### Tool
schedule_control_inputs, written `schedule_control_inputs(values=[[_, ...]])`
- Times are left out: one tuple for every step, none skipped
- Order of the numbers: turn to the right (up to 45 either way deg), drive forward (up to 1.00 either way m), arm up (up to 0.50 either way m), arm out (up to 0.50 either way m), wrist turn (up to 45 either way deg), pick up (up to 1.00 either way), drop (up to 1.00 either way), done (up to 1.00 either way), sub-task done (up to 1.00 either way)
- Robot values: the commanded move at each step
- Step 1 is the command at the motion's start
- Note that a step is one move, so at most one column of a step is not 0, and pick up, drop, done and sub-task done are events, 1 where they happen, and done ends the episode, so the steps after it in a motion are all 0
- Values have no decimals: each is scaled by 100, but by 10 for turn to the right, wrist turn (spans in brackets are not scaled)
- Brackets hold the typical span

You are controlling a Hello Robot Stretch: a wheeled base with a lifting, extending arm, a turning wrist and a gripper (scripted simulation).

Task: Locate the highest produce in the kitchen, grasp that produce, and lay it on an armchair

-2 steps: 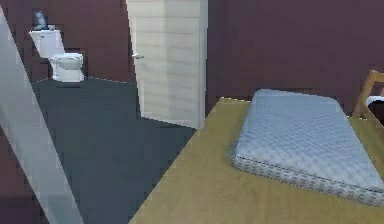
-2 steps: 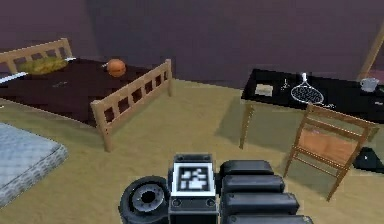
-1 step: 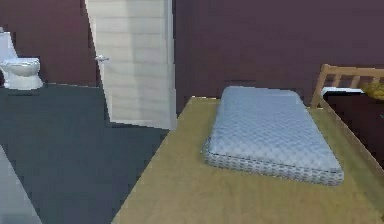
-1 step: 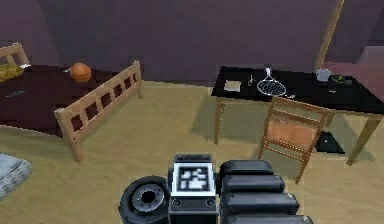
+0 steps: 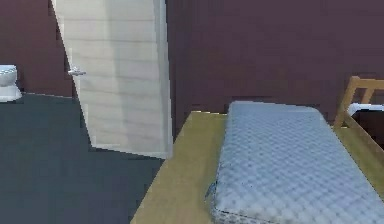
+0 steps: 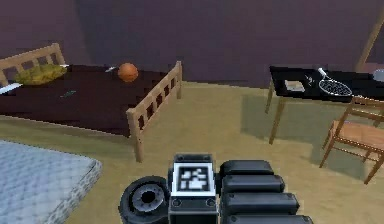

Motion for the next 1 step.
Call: schedule_control_inputs(values=[[-30, 0, 0, 0, 0, 0, 0, 0, 0]])
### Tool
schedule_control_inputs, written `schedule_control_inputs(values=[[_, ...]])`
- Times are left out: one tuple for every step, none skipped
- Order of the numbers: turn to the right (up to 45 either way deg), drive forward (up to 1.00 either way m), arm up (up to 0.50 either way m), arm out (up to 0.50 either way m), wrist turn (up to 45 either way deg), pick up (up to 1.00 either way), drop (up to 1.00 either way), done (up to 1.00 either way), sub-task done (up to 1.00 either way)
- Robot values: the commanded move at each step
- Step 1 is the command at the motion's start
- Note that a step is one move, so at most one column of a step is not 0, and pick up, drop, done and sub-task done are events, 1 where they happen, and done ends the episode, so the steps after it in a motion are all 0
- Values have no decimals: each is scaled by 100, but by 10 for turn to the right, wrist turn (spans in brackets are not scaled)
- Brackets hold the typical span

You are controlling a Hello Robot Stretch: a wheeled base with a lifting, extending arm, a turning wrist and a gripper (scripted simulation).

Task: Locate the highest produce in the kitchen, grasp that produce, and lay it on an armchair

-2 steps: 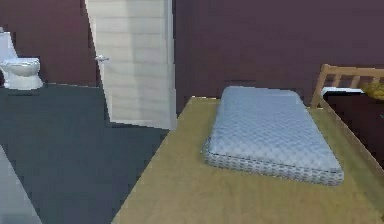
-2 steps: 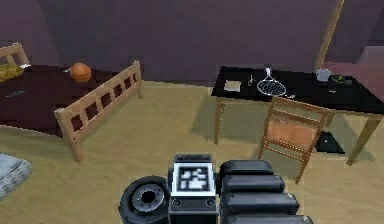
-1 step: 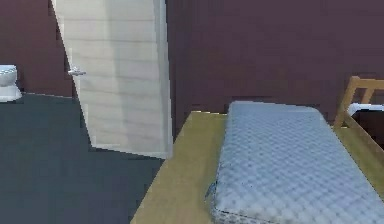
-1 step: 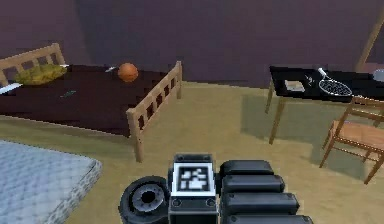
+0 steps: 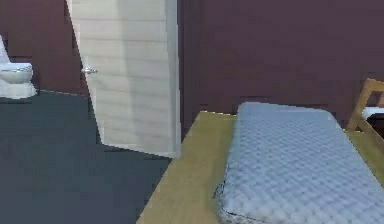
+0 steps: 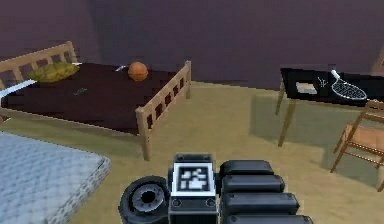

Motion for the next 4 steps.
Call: schedule_control_inputs(values=[[-270, 0, 0, 0, 0, 0, 0, 0, 0], [0, 20, 0, 0, 0, 0, 0, 0, 0], [360, 0, 0, 0, 0, 0, 0, 0, 0], [0, 20, 0, 0, 0, 0, 0, 0, 0]])
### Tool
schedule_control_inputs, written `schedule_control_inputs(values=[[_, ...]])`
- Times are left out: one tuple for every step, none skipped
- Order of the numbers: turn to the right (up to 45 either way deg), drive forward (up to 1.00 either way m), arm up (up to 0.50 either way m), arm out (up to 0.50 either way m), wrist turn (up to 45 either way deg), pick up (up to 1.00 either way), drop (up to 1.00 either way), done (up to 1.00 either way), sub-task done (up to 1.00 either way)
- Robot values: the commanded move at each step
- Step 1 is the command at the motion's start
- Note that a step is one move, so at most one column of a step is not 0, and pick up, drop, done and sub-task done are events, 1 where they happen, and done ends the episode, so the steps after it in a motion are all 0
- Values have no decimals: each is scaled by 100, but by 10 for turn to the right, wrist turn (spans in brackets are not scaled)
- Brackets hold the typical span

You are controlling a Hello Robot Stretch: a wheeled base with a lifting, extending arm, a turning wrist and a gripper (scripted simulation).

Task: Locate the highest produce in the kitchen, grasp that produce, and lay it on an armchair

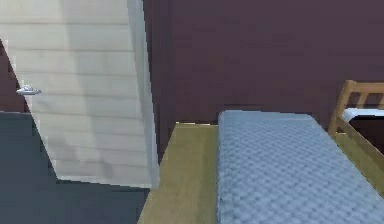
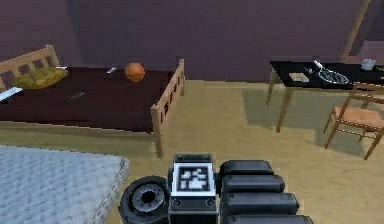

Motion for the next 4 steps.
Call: schedule_control_inputs(values=[[-450, 0, 0, 0, 0, 0, 0, 0, 0], [-360, 0, 0, 0, 0, 0, 0, 0, 0], [0, 25, 0, 0, 0, 0, 0, 0, 0], [0, 90, 0, 0, 0, 0, 0, 0, 0]])
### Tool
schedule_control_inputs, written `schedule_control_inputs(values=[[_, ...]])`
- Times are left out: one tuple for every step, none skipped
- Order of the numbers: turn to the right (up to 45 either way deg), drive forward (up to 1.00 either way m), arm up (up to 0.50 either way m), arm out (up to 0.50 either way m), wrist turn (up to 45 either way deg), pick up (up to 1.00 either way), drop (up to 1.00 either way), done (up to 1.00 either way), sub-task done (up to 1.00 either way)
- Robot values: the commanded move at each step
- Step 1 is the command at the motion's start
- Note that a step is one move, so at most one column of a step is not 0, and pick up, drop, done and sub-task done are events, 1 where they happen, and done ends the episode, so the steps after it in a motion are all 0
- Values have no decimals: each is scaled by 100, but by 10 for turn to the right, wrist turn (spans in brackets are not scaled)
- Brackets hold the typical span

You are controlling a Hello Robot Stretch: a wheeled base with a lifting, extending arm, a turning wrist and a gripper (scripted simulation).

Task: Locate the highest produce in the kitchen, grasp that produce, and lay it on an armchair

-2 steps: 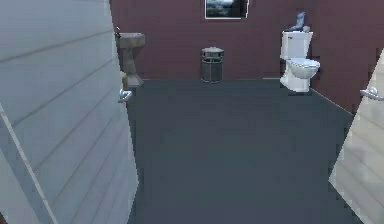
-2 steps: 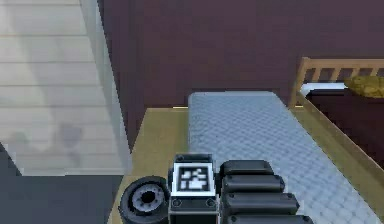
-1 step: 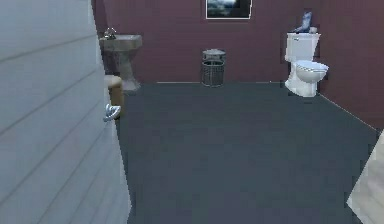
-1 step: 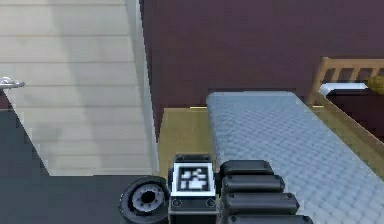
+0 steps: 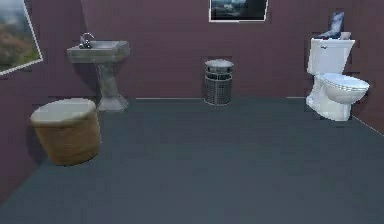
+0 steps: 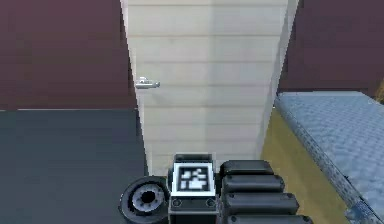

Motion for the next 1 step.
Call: schedule_control_inputs(values=[[-240, 0, 0, 0, 0, 0, 0, 0, 0]])
